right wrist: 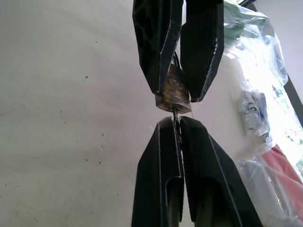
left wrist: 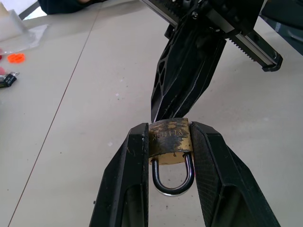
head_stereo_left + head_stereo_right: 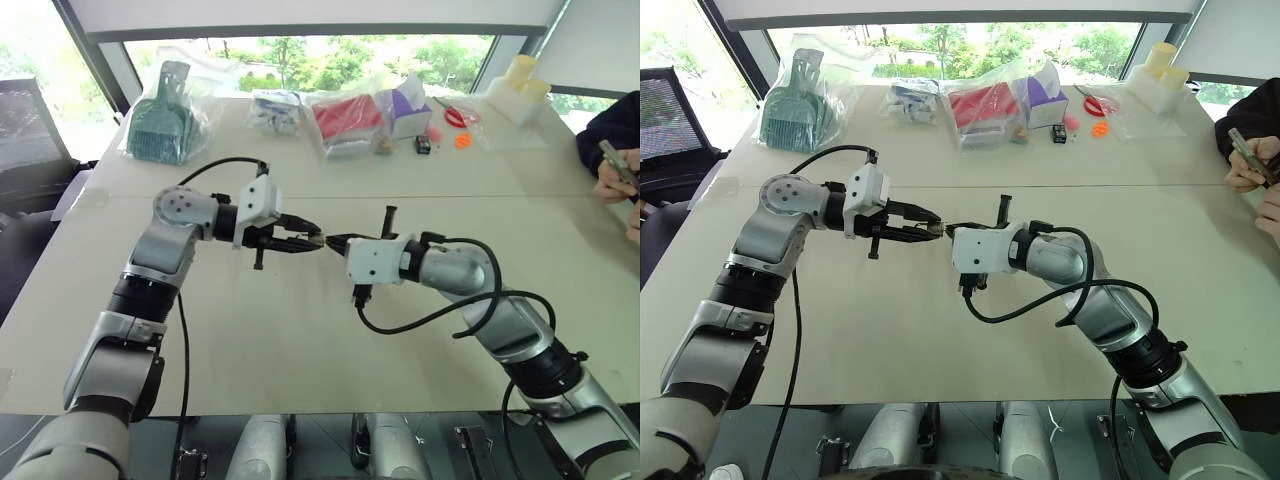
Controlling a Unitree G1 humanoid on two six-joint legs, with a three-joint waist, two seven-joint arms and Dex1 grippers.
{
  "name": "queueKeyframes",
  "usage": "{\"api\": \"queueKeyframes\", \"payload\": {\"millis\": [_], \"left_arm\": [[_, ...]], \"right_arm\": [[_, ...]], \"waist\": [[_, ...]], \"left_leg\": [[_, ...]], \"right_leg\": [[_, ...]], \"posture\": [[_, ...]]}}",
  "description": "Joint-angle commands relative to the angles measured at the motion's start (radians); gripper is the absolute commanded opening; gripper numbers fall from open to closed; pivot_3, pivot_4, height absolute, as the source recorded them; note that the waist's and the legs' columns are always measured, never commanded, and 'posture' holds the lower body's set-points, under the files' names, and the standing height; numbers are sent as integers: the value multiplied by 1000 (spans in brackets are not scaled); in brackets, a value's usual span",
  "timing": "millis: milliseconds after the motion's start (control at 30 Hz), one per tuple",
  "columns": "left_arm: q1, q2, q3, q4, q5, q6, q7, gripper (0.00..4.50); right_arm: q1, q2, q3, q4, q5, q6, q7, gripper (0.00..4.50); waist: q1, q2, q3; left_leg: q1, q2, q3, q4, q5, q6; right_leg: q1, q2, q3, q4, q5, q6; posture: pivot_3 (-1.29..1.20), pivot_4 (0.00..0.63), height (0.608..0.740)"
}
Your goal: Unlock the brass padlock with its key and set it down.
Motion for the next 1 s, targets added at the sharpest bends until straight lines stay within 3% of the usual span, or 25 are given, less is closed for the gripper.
{"api": "queueKeyframes", "payload": {"millis": [33,400,533,633,767,867,1000], "left_arm": [[-14,-2,18,-29,-7,-31,4,689],[-23,-16,11,-1,67,-343,21,689],[-34,-23,9,21,74,-379,26,689],[-38,-23,20,32,52,-301,29,689],[-51,-14,44,39,-6,-134,21,689],[-61,6,46,41,-28,-78,-14,689],[-77,14,54,34,-65,-9,-46,689]], "right_arm": [[-21,11,-32,-19,4,-9,11,47],[-45,44,-90,-73,198,249,163,47],[-76,43,-99,-64,214,278,179,47],[-88,26,-90,-46,143,181,143,47],[-63,-43,-54,23,-27,-116,54,47],[-38,-83,-60,81,-115,-305,-31,988],[-33,-116,-77,158,-200,-516,-142,3066]], "waist": [[0,0,0],[1,0,0],[1,0,0],[1,0,0],[0,0,0],[-2,0,0],[-9,0,0]], "left_leg": [[0,0,0,0,0,0],[0,0,0,0,0,0],[0,0,0,0,0,0],[0,0,0,0,0,0],[0,0,0,0,0,0],[0,0,0,0,0,0],[0,0,1,0,0,0]], "right_leg": [[0,0,0,0,0,0],[0,0,0,0,0,0],[0,0,0,0,0,0],[0,0,0,0,0,0],[0,0,0,0,0,0],[0,0,0,0,0,1],[0,0,0,1,0,1]], "posture": [[0,150,740],[0,150,740],[0,150,740],[0,150,740],[0,150,740],[0,150,740],[0,150,740]]}}
